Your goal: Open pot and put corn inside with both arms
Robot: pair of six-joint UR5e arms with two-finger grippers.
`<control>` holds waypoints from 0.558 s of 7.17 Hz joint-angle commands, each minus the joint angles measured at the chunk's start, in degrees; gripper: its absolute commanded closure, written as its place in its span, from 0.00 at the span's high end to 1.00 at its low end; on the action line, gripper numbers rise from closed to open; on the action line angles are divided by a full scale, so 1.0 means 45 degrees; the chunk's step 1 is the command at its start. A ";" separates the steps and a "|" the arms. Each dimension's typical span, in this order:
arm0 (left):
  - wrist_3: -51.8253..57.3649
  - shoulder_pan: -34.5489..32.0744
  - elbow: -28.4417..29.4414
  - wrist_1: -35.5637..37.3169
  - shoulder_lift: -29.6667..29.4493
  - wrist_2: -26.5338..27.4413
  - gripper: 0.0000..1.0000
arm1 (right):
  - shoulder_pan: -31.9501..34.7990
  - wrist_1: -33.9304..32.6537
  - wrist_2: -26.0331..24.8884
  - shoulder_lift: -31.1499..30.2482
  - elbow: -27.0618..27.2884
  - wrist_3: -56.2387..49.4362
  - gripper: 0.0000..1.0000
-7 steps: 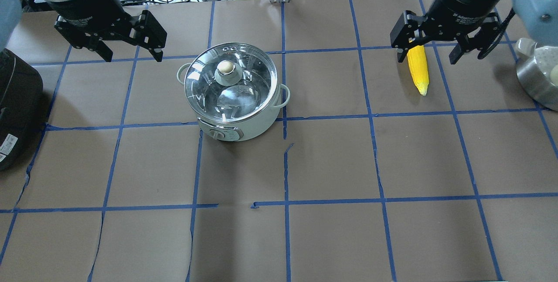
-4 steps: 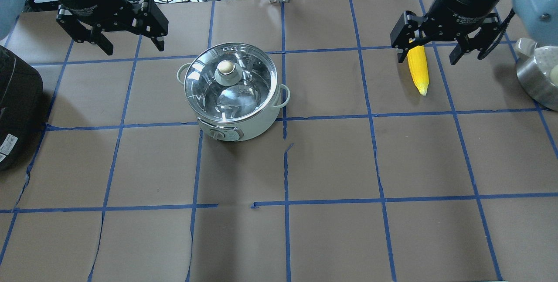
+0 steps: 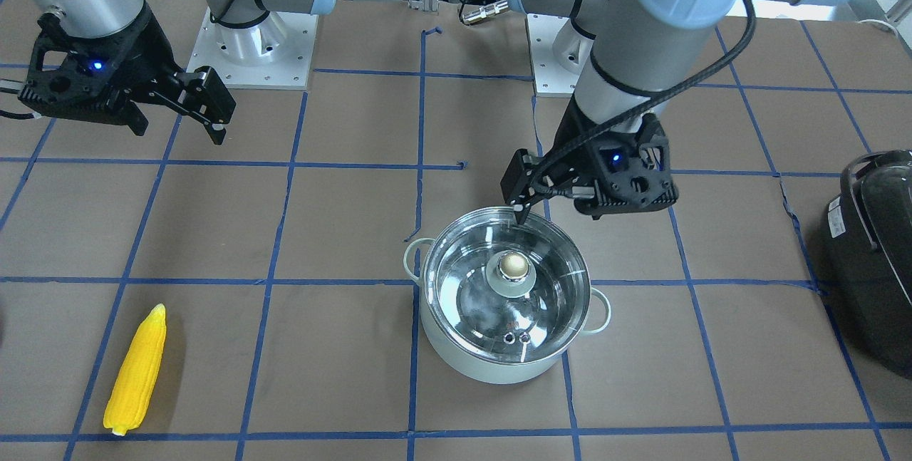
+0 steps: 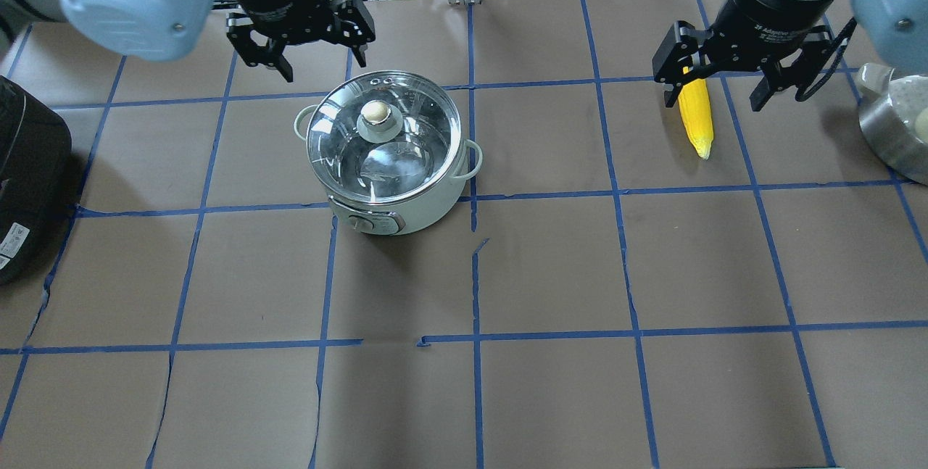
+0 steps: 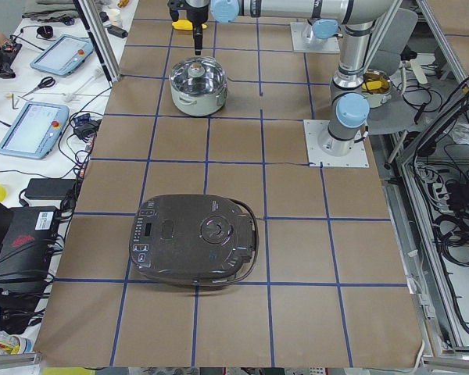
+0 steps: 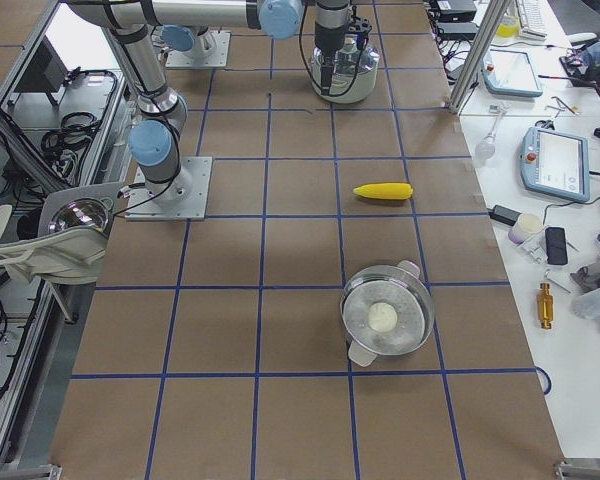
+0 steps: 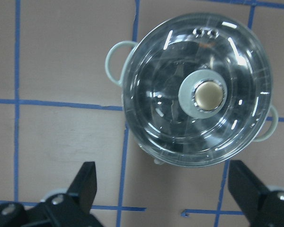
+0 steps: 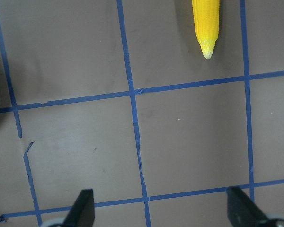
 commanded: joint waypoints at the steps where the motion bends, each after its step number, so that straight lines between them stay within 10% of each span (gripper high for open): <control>1: -0.0507 -0.0445 -0.0095 0.0781 -0.0982 0.0087 0.98 | -0.0764 -0.0040 0.0079 0.0426 0.0011 -0.0457 1.00; 4: -0.0451 -0.0446 -0.0855 0.1825 -0.1646 0.0068 0.94 | -0.1648 -0.3618 0.0061 0.2803 -0.0009 -0.0986 1.00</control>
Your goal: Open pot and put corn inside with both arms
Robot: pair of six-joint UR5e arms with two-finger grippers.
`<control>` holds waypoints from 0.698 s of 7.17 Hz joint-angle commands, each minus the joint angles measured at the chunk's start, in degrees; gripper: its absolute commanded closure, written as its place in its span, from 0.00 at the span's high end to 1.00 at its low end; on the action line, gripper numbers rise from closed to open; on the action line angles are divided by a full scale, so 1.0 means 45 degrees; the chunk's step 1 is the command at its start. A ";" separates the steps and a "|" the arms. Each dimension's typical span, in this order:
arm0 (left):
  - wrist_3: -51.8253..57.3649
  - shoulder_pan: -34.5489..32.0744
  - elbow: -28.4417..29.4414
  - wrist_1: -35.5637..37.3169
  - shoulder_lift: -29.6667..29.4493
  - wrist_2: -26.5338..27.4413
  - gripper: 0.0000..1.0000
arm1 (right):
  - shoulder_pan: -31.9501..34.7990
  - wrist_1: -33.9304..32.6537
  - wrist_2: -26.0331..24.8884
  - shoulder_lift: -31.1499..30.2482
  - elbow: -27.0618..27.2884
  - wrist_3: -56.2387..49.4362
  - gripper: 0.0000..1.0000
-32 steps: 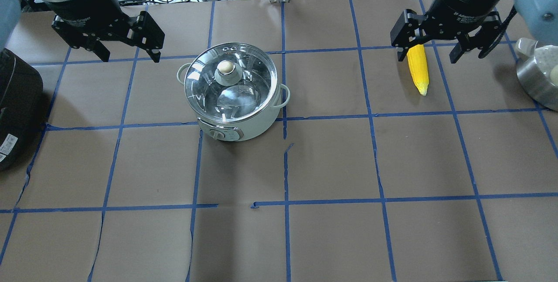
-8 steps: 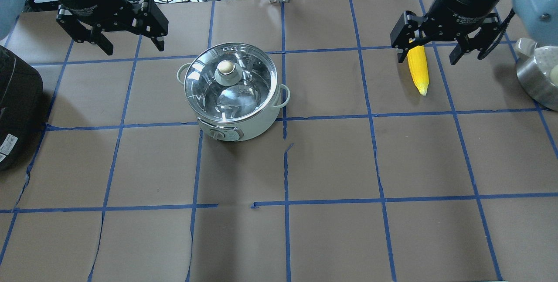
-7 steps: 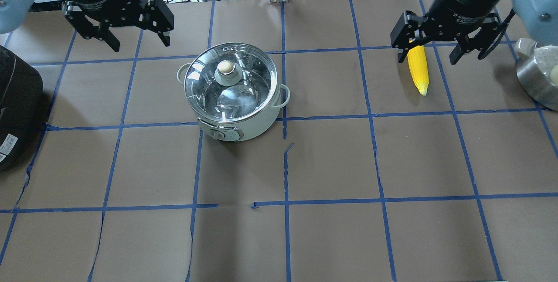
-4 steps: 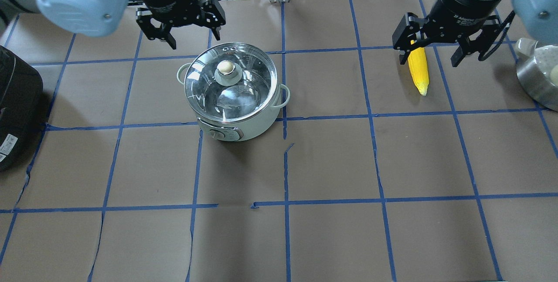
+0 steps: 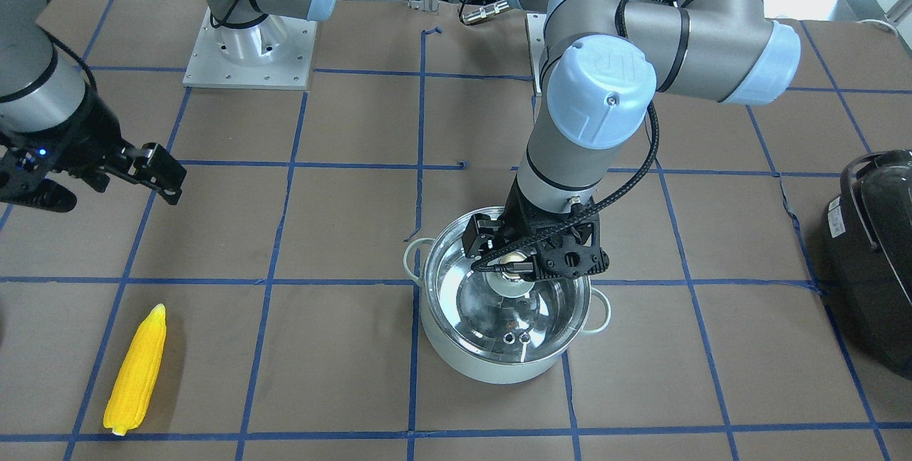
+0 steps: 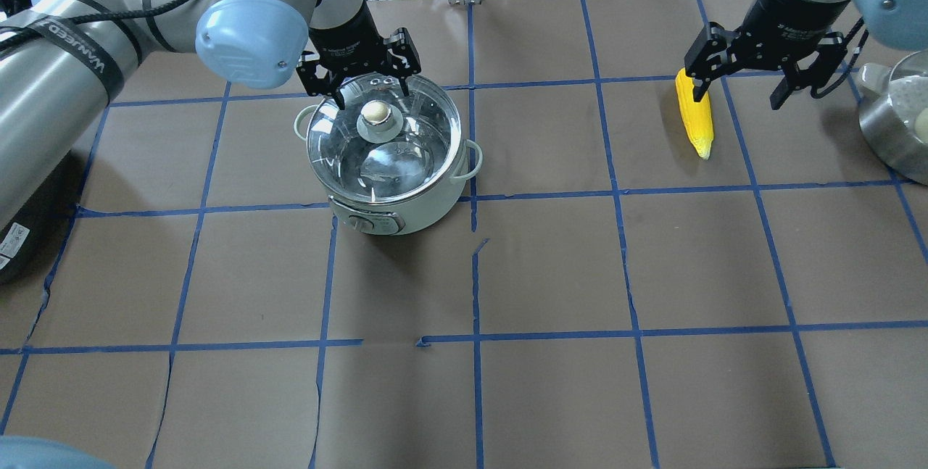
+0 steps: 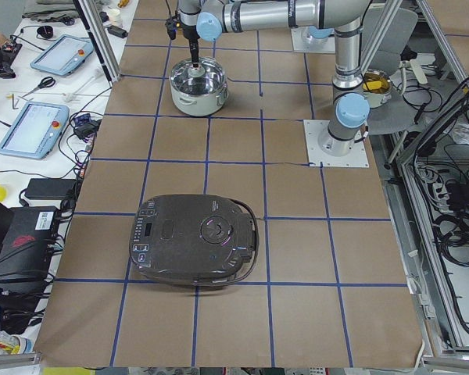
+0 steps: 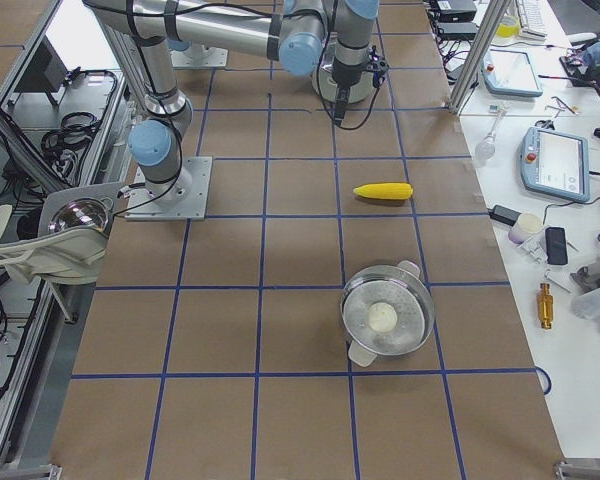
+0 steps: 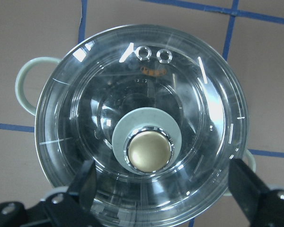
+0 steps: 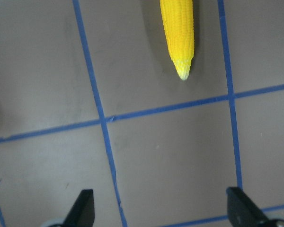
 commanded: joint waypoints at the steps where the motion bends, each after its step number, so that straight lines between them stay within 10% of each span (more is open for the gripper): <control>1: 0.0129 -0.0027 -0.0371 0.0860 -0.0294 0.0006 0.94 | -0.0294 -0.2080 -0.0012 0.1856 -0.0118 -0.1134 1.00; 4: 0.0148 -0.0066 -0.0391 0.0431 -0.0275 0.0026 0.75 | -0.0783 -0.4496 -0.0031 0.3890 -0.0101 -0.1924 1.00; 5: 0.0148 -0.0066 -0.0410 0.0489 -0.0333 0.0026 0.54 | -0.0803 -0.4988 -0.0012 0.4535 -0.0178 -0.1944 1.00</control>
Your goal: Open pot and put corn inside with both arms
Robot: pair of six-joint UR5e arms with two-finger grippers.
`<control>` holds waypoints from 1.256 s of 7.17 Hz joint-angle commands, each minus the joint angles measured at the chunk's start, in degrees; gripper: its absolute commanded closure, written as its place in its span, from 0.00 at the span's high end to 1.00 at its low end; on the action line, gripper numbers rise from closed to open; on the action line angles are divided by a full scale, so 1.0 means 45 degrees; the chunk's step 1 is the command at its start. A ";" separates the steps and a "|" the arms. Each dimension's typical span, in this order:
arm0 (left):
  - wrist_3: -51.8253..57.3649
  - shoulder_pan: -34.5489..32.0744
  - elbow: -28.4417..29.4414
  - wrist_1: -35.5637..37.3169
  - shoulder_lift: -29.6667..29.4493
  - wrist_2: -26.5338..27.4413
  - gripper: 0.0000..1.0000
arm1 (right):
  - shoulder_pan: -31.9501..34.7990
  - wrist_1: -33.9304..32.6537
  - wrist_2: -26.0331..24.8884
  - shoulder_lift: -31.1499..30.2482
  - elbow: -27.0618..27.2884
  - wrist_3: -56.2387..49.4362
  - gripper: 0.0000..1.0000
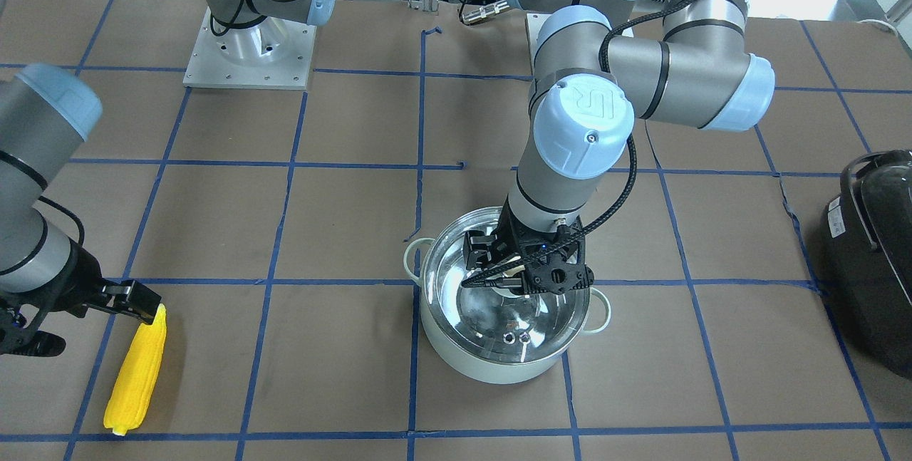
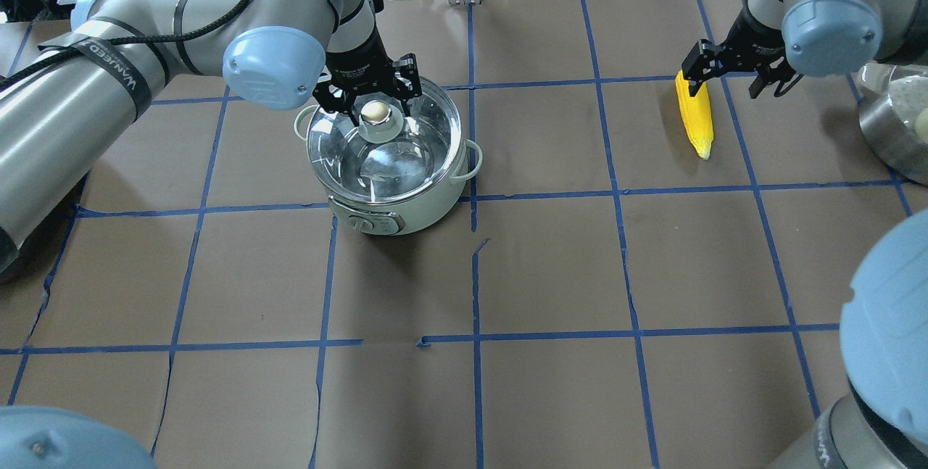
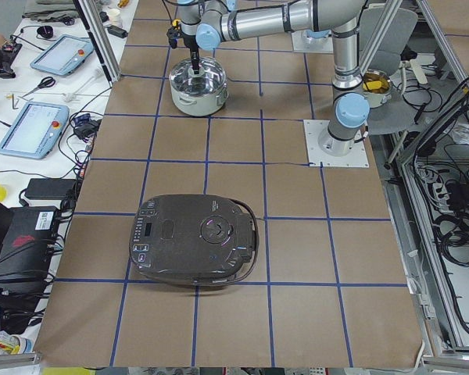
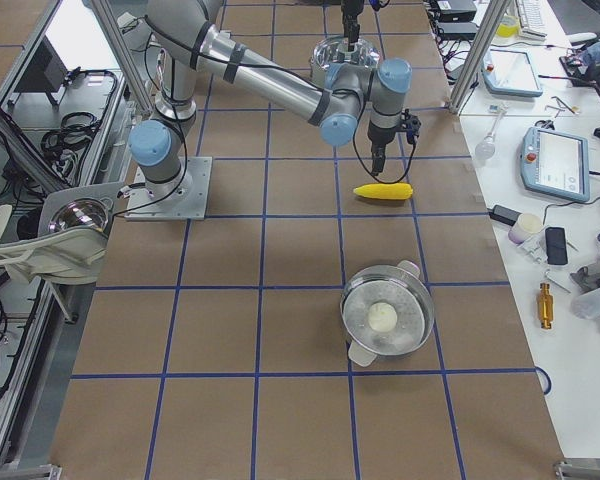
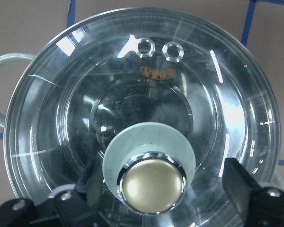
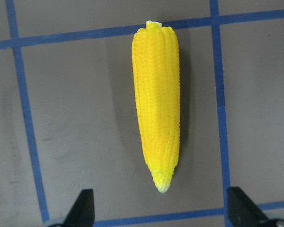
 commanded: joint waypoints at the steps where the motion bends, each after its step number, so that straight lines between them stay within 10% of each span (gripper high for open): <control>1: 0.0015 -0.0007 -0.0006 -0.0008 -0.0030 0.0002 0.48 | -0.0054 -0.1838 0.0008 0.1304 -0.0009 -0.0141 1.00; 6: -0.0045 0.0148 0.0848 -0.1524 0.0846 0.0002 0.30 | -0.0054 -0.2317 -0.0441 0.2519 -0.0204 -0.0356 0.92; 9: 0.2420 0.2910 0.1323 -0.2546 0.1336 -0.0036 0.30 | -0.0035 -0.2298 -0.0324 0.2423 -0.0204 -0.0414 0.00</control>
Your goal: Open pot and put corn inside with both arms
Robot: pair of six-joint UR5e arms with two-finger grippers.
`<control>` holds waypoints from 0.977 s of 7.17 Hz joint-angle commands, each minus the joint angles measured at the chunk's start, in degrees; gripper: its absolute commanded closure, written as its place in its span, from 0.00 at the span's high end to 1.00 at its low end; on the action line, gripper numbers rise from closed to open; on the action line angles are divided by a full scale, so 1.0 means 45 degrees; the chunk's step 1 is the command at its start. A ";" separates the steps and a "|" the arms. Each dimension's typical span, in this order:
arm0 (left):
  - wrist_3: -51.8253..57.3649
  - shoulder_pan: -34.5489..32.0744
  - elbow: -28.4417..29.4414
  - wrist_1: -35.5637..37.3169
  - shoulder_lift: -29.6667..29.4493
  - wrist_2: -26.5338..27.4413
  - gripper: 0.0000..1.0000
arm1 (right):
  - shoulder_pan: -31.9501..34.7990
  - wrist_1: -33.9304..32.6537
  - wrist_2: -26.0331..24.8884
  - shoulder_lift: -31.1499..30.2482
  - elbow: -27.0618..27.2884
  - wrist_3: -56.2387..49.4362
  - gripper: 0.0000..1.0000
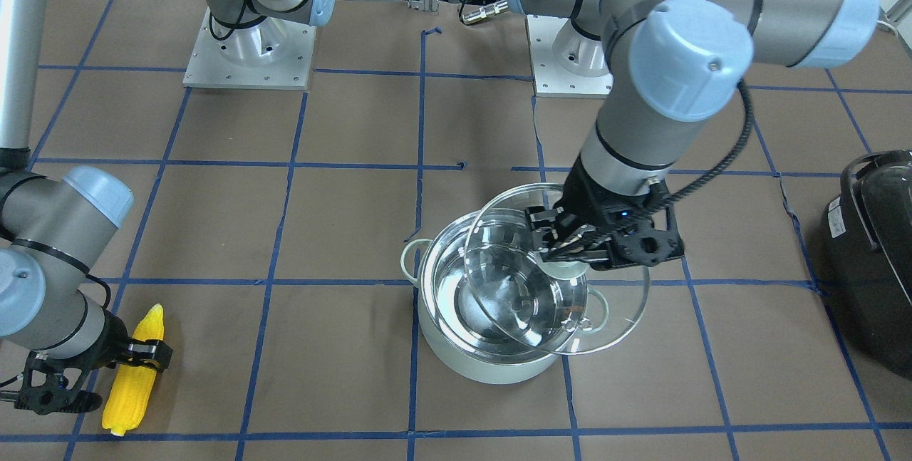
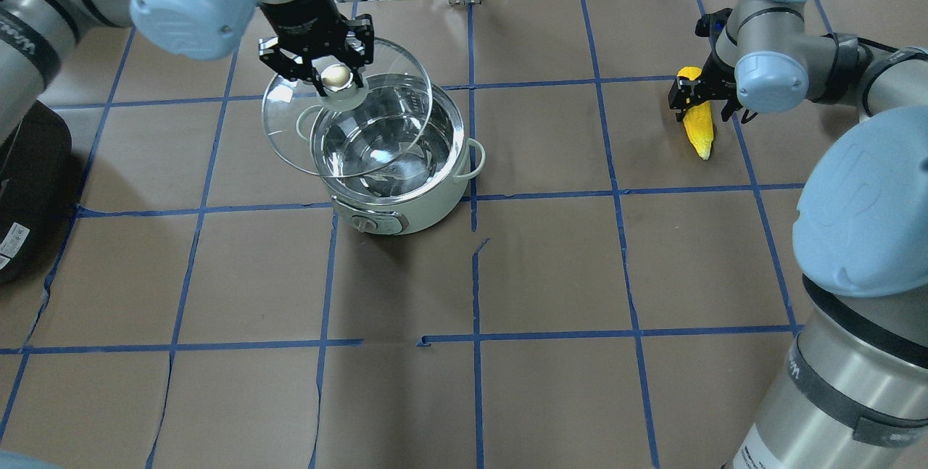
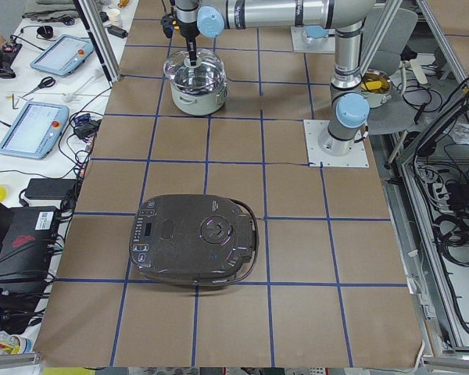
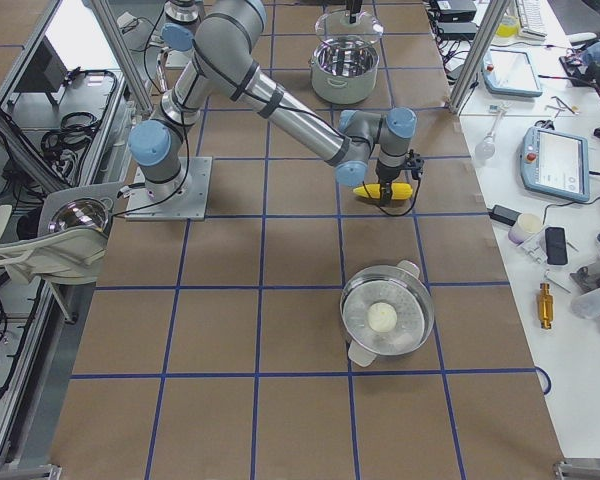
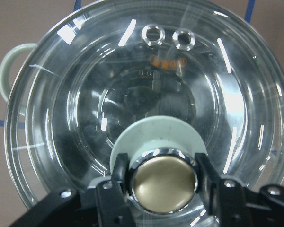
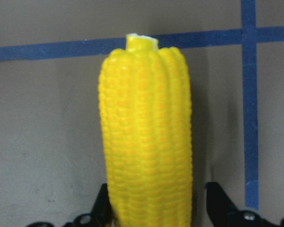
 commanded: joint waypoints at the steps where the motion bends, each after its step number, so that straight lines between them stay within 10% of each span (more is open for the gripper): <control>1: 0.2257 0.2256 -0.0104 -0.0339 0.0348 -0.0022 0.30 | 0.0031 0.0014 -0.0005 -0.0300 -0.0006 -0.0075 0.00; 4: 0.5344 0.4581 -0.1738 0.0921 -0.0041 0.0076 0.24 | 0.1350 0.0287 -0.0587 -0.1586 -0.0064 0.0195 0.00; 7: 0.7265 0.5585 -0.4939 0.4903 -0.0353 0.0115 0.23 | 0.5877 0.5095 -0.1295 -0.2102 -0.3799 0.4911 0.00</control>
